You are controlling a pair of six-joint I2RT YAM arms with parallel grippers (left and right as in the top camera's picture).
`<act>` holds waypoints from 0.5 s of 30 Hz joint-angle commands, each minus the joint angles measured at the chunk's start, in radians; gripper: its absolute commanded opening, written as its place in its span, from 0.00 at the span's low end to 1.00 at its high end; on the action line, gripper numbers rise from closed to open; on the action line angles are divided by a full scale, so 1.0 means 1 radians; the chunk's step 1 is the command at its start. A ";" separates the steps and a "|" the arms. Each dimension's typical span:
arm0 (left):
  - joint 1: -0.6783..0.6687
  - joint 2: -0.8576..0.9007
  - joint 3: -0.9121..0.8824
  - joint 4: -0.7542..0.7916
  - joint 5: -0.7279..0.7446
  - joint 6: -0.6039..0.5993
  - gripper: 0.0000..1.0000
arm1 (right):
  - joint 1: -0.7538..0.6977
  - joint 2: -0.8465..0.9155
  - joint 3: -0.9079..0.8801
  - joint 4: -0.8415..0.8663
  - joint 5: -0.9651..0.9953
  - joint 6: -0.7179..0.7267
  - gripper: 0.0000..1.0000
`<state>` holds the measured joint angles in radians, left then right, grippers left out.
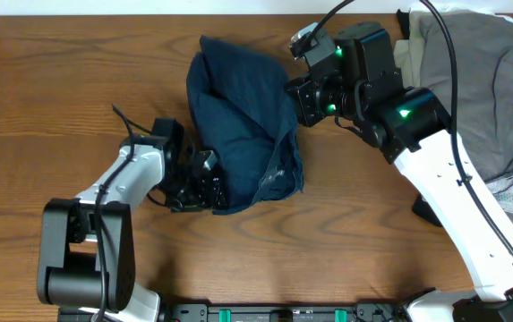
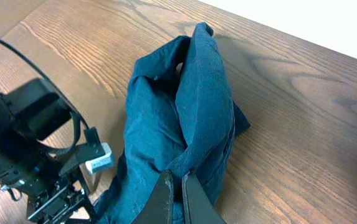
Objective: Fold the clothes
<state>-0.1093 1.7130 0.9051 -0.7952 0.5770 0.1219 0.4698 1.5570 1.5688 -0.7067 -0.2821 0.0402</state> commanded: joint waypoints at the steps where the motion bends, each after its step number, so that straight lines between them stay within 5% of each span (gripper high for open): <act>1: 0.000 -0.002 -0.036 0.034 0.018 0.017 0.63 | -0.009 -0.001 0.004 0.008 0.006 -0.012 0.01; 10: -0.018 -0.002 -0.052 0.138 0.018 -0.011 0.59 | -0.009 -0.001 0.004 0.008 0.005 -0.012 0.01; 15: -0.061 -0.001 -0.082 0.209 0.013 -0.015 0.48 | -0.009 -0.001 0.004 0.008 0.005 -0.012 0.01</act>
<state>-0.1493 1.7126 0.8524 -0.6006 0.6006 0.1043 0.4698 1.5570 1.5688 -0.7067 -0.2794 0.0402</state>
